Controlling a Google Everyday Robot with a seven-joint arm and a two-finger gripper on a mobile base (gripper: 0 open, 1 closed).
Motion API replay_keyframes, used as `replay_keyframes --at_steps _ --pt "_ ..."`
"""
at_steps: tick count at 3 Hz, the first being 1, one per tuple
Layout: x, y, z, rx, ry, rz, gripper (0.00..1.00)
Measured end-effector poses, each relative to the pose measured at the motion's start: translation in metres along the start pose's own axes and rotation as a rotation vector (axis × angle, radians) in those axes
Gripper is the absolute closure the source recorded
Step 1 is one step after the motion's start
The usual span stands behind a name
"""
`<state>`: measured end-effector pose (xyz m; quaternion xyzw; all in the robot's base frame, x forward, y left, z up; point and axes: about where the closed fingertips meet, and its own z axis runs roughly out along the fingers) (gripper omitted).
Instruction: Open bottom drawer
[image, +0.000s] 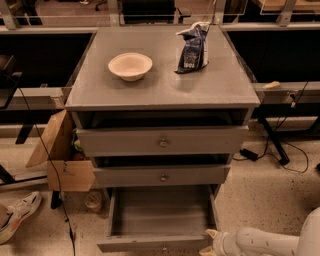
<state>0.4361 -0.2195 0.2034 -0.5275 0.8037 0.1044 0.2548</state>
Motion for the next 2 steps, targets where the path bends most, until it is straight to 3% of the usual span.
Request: replay_keyframes --at_steps 1,2 --pt "-0.004 -0.011 0.020 -0.020 -0.018 -0.032 0.00" --pt "-0.009 -0.024 0.042 -0.037 -0.040 -0.066 0.00"
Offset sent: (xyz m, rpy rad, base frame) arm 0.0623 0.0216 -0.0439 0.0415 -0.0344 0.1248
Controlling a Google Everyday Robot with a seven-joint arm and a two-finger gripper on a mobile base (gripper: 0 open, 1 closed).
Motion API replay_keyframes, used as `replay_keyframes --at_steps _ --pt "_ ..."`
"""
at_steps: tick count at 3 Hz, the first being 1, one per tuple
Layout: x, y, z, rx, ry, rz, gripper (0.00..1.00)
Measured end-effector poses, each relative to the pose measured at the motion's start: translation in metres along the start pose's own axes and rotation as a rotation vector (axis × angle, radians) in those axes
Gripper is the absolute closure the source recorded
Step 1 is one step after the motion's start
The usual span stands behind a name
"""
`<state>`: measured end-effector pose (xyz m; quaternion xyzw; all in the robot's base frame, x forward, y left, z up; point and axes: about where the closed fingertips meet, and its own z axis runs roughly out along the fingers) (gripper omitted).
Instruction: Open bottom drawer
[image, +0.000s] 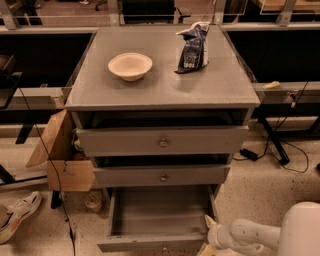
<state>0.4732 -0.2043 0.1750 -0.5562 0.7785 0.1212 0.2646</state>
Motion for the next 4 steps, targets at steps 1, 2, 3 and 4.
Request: replay_keyframes --at_steps 1,2,3,4 --pt "-0.002 -0.009 0.013 -0.011 -0.005 -0.012 0.16" --pt "0.001 -0.010 0.017 -0.017 -0.003 -0.007 0.40" --pt "0.003 -0.009 0.017 -0.019 0.003 -0.001 0.63" --pt "0.011 0.001 0.011 -0.023 0.023 0.018 0.86"
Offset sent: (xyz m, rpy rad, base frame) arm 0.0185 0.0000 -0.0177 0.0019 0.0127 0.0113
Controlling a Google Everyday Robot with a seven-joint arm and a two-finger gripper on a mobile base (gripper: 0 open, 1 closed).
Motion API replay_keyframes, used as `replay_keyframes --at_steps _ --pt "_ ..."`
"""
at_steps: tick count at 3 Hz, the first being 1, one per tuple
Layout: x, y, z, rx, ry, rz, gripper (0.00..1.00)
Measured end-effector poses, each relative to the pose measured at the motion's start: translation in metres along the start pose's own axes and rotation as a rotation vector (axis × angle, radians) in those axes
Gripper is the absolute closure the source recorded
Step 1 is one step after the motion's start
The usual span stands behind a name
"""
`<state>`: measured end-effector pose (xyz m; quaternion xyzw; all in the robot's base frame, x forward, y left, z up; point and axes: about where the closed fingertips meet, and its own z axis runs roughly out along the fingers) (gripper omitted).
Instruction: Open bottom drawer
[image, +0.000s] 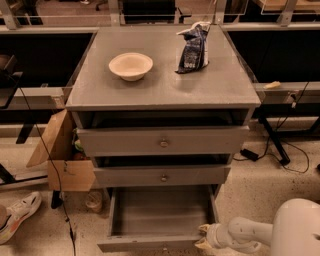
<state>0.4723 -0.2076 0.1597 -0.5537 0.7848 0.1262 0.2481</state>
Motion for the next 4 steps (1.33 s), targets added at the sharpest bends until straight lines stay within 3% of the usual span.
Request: replay_keyframes --at_steps 1,4 --pt "0.0021 0.0022 -0.0031 0.004 0.009 0.011 1.00" --pt "-0.0002 -0.0020 -0.0024 0.002 0.010 0.014 1.00"
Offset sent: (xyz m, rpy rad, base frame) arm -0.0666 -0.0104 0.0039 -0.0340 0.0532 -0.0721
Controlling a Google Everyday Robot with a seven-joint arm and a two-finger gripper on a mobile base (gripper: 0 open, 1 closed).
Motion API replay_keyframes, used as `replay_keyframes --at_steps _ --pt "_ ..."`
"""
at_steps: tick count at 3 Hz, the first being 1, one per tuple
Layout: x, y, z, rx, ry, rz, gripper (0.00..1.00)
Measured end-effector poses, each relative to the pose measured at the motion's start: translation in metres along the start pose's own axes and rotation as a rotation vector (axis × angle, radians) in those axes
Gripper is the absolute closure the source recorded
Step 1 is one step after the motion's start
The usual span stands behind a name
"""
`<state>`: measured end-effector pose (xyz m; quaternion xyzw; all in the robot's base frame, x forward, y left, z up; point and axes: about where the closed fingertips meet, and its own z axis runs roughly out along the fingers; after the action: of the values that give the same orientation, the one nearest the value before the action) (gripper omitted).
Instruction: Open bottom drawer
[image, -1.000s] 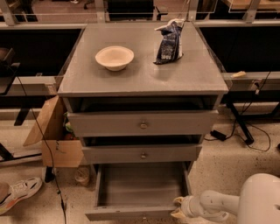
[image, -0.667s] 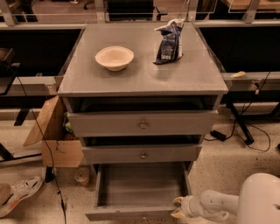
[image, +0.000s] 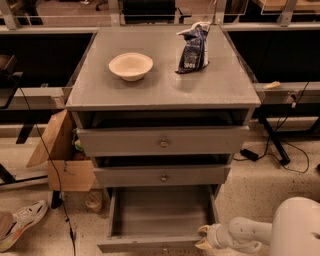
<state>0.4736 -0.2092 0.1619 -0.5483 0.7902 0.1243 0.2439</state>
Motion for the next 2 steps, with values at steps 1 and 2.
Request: replay_keyframes --at_steps 1,2 --pt "-0.0001 0.0086 0.0002 -0.004 -0.008 0.001 0.83" --pt "-0.0013 0.0075 -0.0010 -0.004 -0.008 0.001 0.59"
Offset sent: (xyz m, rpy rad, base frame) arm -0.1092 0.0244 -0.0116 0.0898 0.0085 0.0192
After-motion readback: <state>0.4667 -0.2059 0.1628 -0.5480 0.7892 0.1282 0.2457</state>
